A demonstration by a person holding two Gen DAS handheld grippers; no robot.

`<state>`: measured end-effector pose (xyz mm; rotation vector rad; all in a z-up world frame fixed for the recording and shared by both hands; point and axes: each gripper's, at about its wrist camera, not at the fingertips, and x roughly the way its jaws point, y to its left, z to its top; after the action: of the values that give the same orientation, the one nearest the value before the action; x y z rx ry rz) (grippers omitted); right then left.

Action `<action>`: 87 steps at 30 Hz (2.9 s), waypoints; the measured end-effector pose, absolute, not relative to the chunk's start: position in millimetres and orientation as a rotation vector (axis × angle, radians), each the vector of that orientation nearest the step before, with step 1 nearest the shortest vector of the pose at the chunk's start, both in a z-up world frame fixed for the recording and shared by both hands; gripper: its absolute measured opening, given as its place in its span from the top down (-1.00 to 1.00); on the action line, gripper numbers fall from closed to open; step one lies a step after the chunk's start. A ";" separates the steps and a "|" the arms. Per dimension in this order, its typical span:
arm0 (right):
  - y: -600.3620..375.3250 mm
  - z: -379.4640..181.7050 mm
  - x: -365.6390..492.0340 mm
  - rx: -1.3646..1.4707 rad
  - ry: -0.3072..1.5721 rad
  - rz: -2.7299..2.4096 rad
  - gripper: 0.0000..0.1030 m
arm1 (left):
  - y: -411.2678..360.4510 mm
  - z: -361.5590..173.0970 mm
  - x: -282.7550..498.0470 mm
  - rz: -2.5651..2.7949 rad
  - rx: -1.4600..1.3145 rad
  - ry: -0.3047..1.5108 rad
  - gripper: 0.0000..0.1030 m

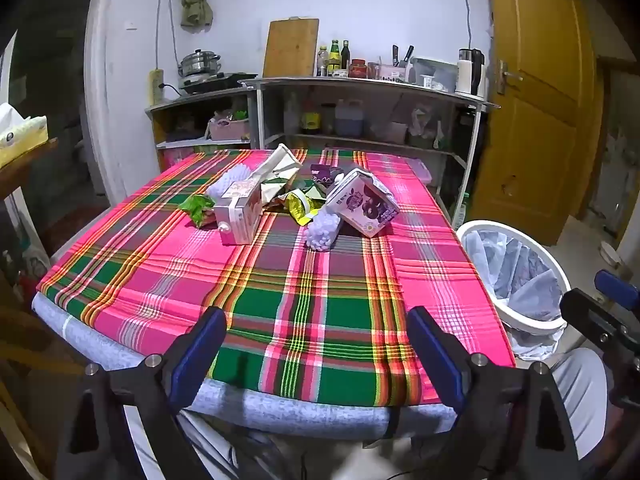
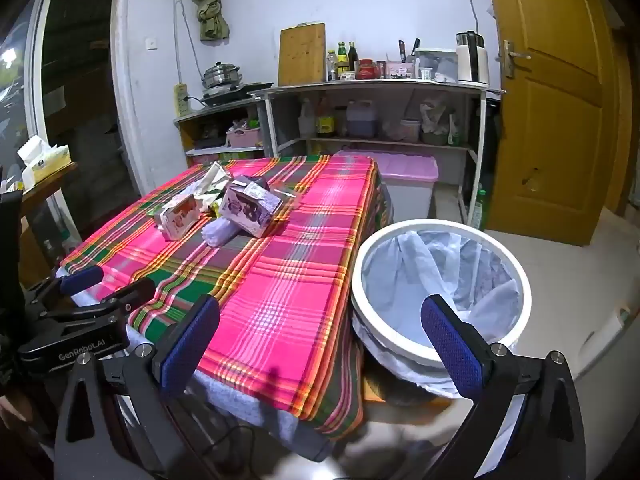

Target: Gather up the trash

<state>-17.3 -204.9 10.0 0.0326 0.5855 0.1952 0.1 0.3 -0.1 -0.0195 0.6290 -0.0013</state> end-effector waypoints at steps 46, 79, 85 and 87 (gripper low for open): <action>-203.3 6.6 -14.7 0.026 0.591 0.189 -0.96 | 1.8 4.3 1.4 0.000 -0.022 0.626 -0.79; -204.5 4.3 -12.9 0.027 0.595 0.187 -0.96 | 2.4 4.2 0.6 -0.001 -0.028 0.625 -0.79; -204.8 4.3 -12.7 0.027 0.596 0.188 -0.96 | 2.7 4.2 0.5 -0.001 -0.028 0.625 -0.79; -204.9 4.1 -12.4 0.027 0.598 0.187 -0.96 | 2.7 4.2 0.4 -0.002 -0.028 0.626 -0.79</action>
<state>-12.4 -204.9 4.1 0.0272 0.5976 0.1868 0.4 2.7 4.2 -0.0285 0.6256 -0.0019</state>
